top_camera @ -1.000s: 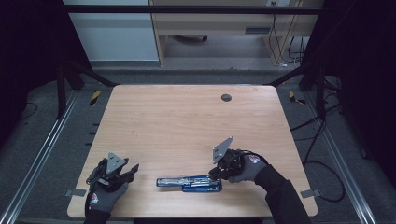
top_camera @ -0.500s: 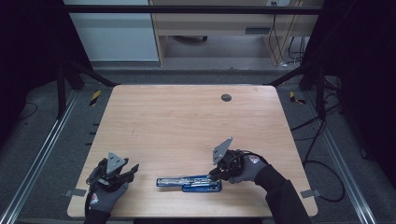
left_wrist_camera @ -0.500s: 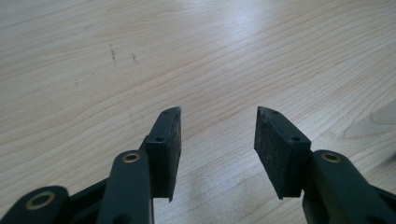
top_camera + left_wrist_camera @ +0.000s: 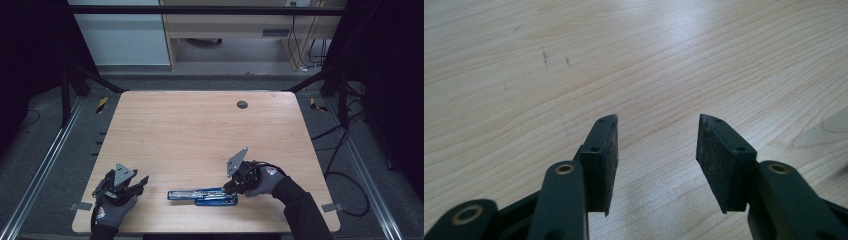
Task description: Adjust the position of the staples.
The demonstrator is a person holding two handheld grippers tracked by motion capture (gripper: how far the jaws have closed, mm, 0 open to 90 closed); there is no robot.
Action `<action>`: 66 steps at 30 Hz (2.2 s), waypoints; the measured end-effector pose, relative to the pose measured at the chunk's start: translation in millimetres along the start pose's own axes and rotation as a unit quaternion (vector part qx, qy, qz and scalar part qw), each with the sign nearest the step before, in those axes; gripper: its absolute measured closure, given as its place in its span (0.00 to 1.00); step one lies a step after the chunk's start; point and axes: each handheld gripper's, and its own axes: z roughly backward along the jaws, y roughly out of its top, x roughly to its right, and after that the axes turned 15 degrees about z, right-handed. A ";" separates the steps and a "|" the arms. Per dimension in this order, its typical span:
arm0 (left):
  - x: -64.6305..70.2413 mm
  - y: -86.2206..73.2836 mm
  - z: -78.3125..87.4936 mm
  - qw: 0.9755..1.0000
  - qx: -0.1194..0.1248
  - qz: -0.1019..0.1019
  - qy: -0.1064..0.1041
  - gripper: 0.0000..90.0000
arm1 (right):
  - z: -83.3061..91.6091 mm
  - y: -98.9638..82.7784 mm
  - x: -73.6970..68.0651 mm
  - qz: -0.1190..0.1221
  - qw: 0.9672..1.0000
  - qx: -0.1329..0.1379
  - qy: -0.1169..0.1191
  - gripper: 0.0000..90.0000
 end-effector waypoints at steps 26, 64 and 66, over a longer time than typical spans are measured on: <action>0.1 -0.2 -0.5 1.000 -0.001 0.000 0.000 0.57 | -4.4 -2.5 3.3 0.010 1.000 -0.001 0.009 0.87; 0.9 -0.3 -0.5 1.000 -0.003 -0.002 -0.002 0.57 | 3.3 0.6 0.3 -0.007 1.000 0.015 -0.024 0.85; 1.4 -0.1 -0.2 1.000 -0.003 -0.003 -0.002 0.57 | 4.6 1.2 -0.8 -0.009 0.999 0.018 -0.038 0.85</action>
